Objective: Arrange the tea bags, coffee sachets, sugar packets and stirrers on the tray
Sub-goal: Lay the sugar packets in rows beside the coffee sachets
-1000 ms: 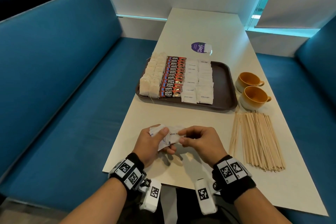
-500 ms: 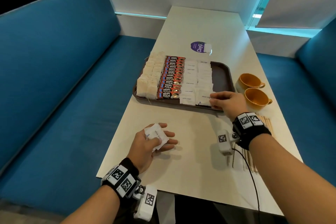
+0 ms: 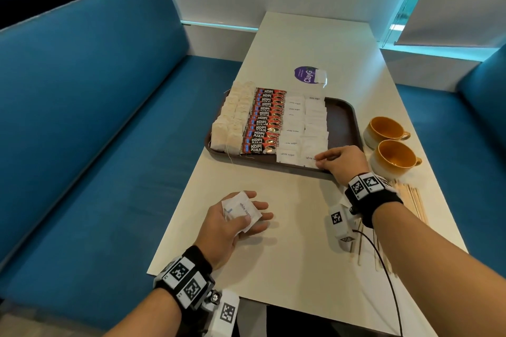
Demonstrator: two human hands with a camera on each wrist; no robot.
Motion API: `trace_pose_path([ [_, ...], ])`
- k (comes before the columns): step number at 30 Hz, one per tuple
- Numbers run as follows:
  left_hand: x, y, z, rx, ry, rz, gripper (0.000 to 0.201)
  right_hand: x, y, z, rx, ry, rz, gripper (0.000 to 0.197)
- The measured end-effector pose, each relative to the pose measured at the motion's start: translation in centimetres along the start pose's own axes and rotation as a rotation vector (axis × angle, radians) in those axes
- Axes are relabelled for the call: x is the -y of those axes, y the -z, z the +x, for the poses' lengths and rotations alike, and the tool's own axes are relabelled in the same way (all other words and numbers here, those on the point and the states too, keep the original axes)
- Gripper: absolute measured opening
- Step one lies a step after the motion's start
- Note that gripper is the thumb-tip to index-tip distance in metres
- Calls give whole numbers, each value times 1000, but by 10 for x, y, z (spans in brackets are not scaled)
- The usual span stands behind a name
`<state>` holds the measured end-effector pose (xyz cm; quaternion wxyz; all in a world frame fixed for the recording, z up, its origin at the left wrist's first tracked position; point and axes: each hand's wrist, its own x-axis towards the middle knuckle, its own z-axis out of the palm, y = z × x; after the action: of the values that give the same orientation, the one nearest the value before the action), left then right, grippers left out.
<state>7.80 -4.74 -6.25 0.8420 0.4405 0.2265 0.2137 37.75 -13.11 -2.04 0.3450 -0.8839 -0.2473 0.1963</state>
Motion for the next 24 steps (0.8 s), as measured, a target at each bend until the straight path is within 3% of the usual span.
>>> trace_pose_path([
  [4,0,-2,-1,-29,3,-13,49,-1,-1,-7,-110,71,14,6],
  [7,1,-3,-1,-56,12,9,41,8,-7,-29,-145,141,155,6],
  [11,-1,-4,-2,-61,38,89,42,31,-29,-85,103,200,376,8],
  [15,-4,-7,-5,-61,45,102,31,35,-50,-128,393,195,421,16],
  [24,-7,-8,-7,-51,47,109,39,19,-58,-145,318,96,651,5],
])
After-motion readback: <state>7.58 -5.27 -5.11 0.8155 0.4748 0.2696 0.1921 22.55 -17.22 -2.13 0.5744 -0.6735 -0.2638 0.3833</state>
